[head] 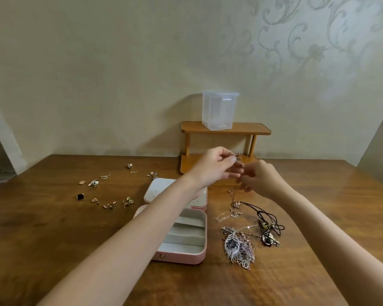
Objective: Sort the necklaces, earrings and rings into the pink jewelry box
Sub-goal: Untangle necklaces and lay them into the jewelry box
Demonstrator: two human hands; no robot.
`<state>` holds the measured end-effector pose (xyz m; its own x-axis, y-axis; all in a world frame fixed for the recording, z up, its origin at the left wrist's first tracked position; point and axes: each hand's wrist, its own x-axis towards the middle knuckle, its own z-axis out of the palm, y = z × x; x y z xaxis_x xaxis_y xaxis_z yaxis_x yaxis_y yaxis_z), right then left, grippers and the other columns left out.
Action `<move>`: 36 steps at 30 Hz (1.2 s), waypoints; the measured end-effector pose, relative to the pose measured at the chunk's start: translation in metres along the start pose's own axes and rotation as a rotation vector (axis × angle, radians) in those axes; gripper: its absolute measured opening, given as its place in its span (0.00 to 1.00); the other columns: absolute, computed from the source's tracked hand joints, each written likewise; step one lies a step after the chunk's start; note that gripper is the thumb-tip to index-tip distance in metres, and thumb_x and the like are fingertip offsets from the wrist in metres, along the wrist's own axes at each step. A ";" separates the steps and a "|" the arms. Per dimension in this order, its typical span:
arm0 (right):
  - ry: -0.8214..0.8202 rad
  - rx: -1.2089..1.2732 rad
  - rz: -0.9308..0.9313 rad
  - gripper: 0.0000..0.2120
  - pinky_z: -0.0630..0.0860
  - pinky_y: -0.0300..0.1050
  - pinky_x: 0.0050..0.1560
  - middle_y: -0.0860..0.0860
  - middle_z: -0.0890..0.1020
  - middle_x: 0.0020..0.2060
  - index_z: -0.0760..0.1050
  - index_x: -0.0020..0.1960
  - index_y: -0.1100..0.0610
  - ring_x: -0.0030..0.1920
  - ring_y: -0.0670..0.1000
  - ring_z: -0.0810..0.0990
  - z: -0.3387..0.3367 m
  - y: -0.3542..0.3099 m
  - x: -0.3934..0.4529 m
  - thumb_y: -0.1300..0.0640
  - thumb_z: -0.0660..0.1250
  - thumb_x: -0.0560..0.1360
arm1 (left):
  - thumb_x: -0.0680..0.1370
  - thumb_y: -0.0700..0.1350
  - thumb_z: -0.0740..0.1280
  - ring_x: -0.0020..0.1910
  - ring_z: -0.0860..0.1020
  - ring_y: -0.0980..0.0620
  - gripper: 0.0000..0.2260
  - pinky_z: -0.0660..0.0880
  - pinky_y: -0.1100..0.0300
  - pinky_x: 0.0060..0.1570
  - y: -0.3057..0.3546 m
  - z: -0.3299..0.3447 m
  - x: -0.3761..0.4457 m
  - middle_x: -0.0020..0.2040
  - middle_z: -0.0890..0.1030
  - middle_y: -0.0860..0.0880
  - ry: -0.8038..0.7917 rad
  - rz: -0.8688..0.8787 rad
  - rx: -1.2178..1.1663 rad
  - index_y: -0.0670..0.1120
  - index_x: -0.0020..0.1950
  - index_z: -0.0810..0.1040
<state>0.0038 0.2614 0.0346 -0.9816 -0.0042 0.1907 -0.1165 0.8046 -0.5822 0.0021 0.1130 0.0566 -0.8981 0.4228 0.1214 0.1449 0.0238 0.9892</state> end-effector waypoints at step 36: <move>-0.227 -0.592 -0.489 0.13 0.74 0.49 0.53 0.56 0.72 0.58 0.67 0.63 0.61 0.57 0.57 0.68 0.105 -0.036 -0.020 0.64 0.53 0.80 | 0.80 0.49 0.60 0.58 0.74 0.51 0.13 0.67 0.60 0.59 -0.097 -0.097 -0.067 0.57 0.80 0.54 0.121 0.115 1.345 0.55 0.63 0.76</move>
<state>0.0120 0.1703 -0.0314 -0.8541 -0.5076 0.1135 -0.5047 0.8616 0.0545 0.0076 -0.0058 -0.0397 -0.8739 0.4024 0.2727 0.4490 0.8833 0.1353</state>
